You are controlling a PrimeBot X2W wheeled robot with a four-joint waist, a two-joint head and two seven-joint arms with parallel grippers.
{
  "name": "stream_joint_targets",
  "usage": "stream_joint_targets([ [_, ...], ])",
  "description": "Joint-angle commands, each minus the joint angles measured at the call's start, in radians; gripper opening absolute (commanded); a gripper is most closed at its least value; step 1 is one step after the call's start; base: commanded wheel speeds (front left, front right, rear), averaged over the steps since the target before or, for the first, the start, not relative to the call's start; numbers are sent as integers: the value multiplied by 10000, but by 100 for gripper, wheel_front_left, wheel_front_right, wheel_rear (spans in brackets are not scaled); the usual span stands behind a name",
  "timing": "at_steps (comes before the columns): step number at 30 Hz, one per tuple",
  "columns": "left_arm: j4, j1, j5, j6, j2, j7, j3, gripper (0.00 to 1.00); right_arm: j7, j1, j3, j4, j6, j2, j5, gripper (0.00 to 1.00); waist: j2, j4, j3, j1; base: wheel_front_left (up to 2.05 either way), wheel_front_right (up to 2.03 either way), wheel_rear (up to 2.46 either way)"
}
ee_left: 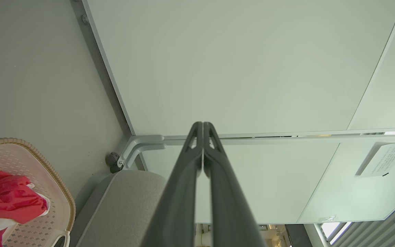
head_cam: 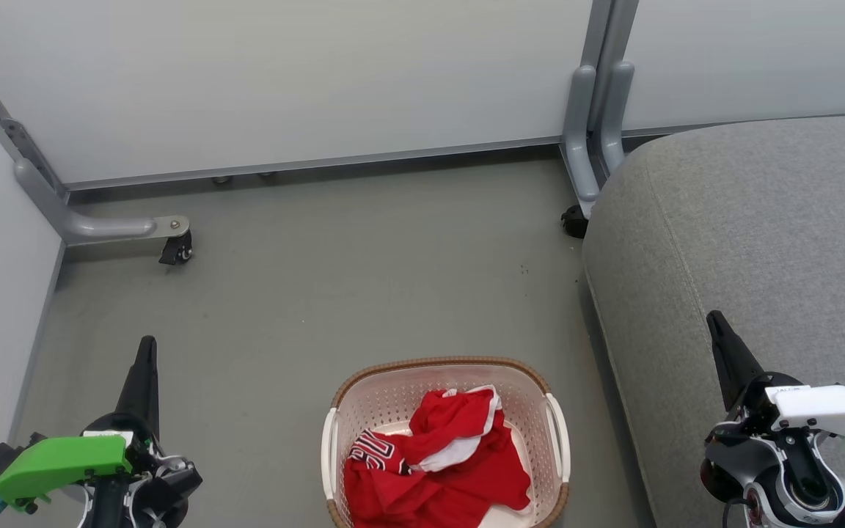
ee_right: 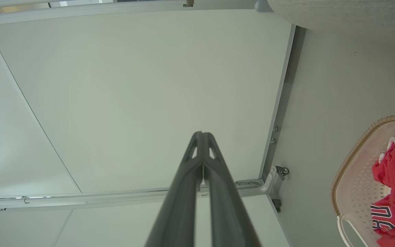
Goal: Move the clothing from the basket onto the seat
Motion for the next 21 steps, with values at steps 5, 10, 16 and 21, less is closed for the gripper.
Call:
stream_joint_targets([
  [5, 2, -112, -32, -28, 25, 20, 1, 0, 2, -79, 0, 12, 4, -10, -47, 0, 0, 0, 0, 0, 0, 0, 0],
  [10, 2, -112, -32, -28, 25, 20, 1, 0, 2, -79, 0, 12, 4, -10, -47, 0, 0, 0, 0, 0, 0, 0, 0],
  [16, 0, -112, -32, -28, 25, 20, 1, 0, 2, -79, 0, 12, 4, -10, -47, 0, 0, 0, 0, 0, 0, 0, 0],
  [21, 2, -112, -32, -28, 25, 20, 1, 0, 2, -79, 0, 12, 4, -12, -47, 0, 0, 0, 0, 0, 0, 0, 0],
])
